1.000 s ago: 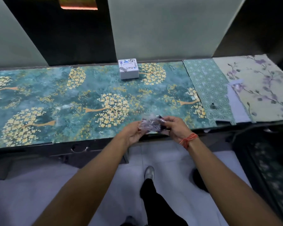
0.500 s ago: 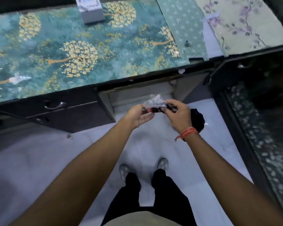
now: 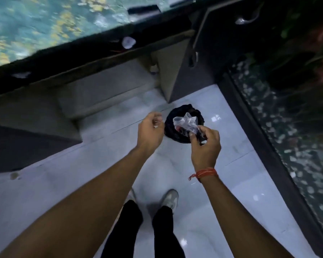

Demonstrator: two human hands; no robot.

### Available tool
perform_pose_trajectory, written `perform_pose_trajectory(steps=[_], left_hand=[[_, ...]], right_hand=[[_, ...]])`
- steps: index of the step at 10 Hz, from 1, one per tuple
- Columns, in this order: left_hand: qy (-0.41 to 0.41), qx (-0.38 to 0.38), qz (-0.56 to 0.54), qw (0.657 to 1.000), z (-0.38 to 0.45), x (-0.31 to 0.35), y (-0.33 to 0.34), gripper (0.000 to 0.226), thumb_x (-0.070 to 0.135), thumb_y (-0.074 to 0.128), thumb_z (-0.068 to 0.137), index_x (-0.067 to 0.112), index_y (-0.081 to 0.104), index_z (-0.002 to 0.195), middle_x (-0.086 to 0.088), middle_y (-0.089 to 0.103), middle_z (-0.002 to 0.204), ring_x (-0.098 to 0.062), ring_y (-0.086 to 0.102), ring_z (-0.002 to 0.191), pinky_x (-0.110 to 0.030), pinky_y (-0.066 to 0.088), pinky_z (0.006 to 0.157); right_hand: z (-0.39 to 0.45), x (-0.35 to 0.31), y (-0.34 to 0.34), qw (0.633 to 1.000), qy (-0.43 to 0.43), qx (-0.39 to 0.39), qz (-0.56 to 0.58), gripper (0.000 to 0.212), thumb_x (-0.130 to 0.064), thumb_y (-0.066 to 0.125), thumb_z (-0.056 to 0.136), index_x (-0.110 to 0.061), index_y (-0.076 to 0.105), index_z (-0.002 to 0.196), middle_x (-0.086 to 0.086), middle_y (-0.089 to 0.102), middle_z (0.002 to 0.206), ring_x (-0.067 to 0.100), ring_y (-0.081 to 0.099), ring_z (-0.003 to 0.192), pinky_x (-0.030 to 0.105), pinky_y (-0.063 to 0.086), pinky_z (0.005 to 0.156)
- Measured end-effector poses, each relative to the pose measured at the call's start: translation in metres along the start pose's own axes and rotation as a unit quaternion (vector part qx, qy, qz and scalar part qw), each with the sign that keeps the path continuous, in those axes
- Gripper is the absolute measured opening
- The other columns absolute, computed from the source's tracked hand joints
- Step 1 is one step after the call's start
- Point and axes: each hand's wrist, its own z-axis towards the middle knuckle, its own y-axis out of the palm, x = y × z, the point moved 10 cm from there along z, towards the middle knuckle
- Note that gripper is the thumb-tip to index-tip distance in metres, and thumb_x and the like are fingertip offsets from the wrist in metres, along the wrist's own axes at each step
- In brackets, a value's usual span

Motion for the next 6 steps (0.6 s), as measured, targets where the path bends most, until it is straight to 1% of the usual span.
perform_pose_trajectory(steps=[1,2,3,4,5,6], left_hand=[[0.007,-0.025,-0.007,1.0,0.058,-0.041,0.061,0.028,-0.001,0.055,0.093,0.004,0.064,0.118,-0.003,0.064,0.099,-0.017,0.058,0.09,-0.029,0.052,0.086],[-0.029,-0.046,-0.003,0.999,0.112,-0.112,0.116,0.032,-0.009,0.052,0.09,0.004,0.064,0.116,-0.005,0.062,0.101,-0.016,0.056,0.093,-0.027,0.048,0.089],[-0.008,-0.049,0.038,0.998,0.155,-0.161,0.151,0.032,-0.007,0.053,0.09,0.007,0.066,0.115,-0.004,0.064,0.101,-0.014,0.059,0.093,-0.005,0.046,0.077],[-0.022,-0.072,0.056,0.996,0.187,-0.201,0.179,0.033,-0.005,0.053,0.09,0.009,0.066,0.117,-0.002,0.064,0.102,-0.014,0.061,0.095,-0.004,0.044,0.077],[-0.019,-0.091,0.078,0.993,0.198,-0.218,0.192,0.032,-0.003,0.05,0.093,0.011,0.066,0.117,-0.005,0.067,0.104,-0.02,0.064,0.102,-0.019,0.047,0.089],[-0.037,-0.079,0.088,0.992,0.19,-0.213,0.182,0.033,0.001,0.046,0.096,0.012,0.065,0.121,-0.004,0.066,0.108,-0.018,0.062,0.101,-0.022,0.047,0.089]], right_hand=[[0.037,0.082,0.038,0.999,0.034,0.025,-0.002,0.028,0.0,0.073,0.078,-0.007,0.07,0.105,0.009,0.057,0.102,0.014,0.06,0.086,0.014,0.052,0.079],[0.068,0.167,0.083,0.994,0.085,0.06,-0.025,0.027,0.009,0.065,0.078,-0.002,0.068,0.103,0.01,0.055,0.1,0.019,0.059,0.088,0.016,0.049,0.079],[0.098,0.245,0.128,0.986,0.136,0.081,-0.054,0.026,0.008,0.056,0.082,-0.002,0.066,0.104,0.016,0.058,0.106,0.029,0.059,0.099,0.026,0.049,0.087],[0.12,0.311,0.191,0.98,0.167,-0.01,-0.109,0.035,-0.01,0.06,0.083,-0.009,0.064,0.117,0.021,0.055,0.125,0.037,0.052,0.119,0.034,0.041,0.104],[0.125,0.336,0.224,0.963,0.208,-0.107,-0.135,0.056,-0.031,0.069,0.081,-0.014,0.051,0.131,0.021,0.049,0.131,0.04,0.049,0.121,0.042,0.04,0.104],[0.128,0.324,0.221,0.977,0.159,-0.108,-0.093,0.041,-0.029,0.066,0.082,-0.011,0.061,0.118,0.018,0.06,0.12,0.036,0.057,0.113,0.038,0.047,0.1]])
